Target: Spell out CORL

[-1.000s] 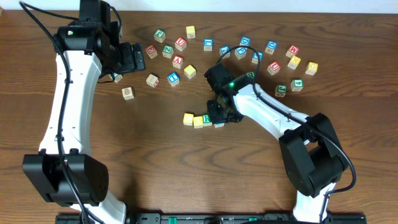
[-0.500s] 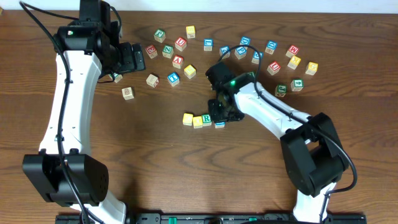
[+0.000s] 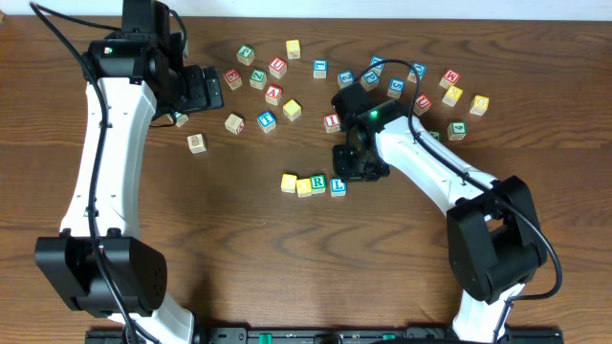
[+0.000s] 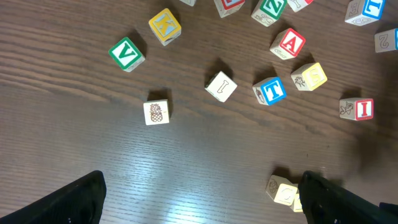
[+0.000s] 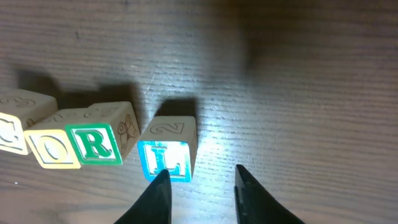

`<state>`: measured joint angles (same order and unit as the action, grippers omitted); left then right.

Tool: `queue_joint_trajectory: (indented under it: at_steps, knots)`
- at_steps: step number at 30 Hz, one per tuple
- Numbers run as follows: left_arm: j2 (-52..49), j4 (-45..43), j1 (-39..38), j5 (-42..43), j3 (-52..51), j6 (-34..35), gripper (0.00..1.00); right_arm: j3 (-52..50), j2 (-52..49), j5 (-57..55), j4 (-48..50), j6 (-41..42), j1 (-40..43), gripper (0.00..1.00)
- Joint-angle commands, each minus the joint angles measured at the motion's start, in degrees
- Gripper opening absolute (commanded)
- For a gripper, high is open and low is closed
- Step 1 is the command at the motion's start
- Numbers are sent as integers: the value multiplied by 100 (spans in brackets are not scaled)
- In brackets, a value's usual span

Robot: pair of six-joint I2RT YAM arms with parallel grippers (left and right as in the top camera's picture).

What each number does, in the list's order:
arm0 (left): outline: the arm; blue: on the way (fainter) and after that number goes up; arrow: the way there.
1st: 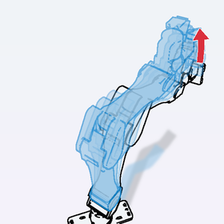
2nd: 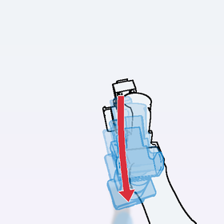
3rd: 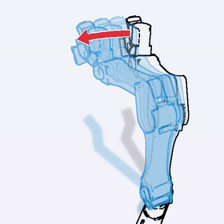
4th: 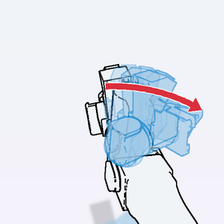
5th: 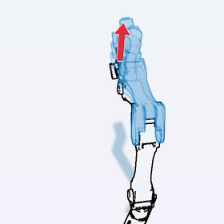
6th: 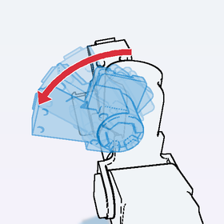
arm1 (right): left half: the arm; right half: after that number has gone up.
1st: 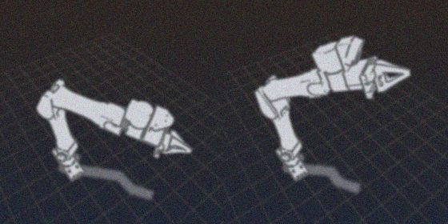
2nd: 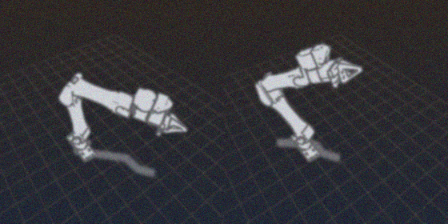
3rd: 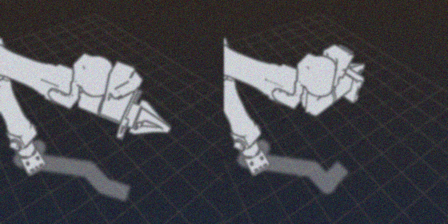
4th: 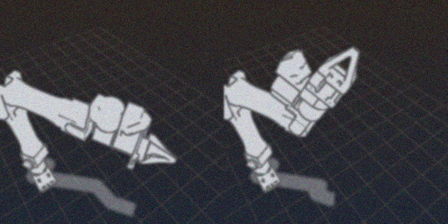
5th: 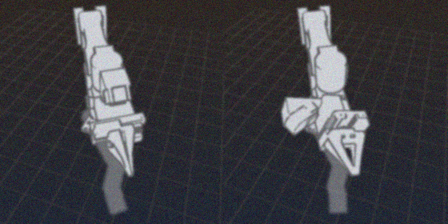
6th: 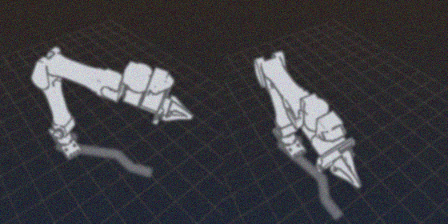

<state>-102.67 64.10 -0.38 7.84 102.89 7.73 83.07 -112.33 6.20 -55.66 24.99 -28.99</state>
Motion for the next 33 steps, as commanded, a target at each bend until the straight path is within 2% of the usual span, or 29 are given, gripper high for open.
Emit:
queue_joint_trajectory:
  at_steps: [1, 22, 33]
  knots:
    - [-35, 15, 20, 55, -52, 55, 98, -140, 35, -109, -44, -15, 17, 25]
    - [-33, 13, 20, 52, -52, 55, 98, -509, -125, -151, 42, 247, -118, 27]
    - [-33, 13, 20, 52, -52, 55, 98, -509, -125, 37, 470, 286, -229, 28]
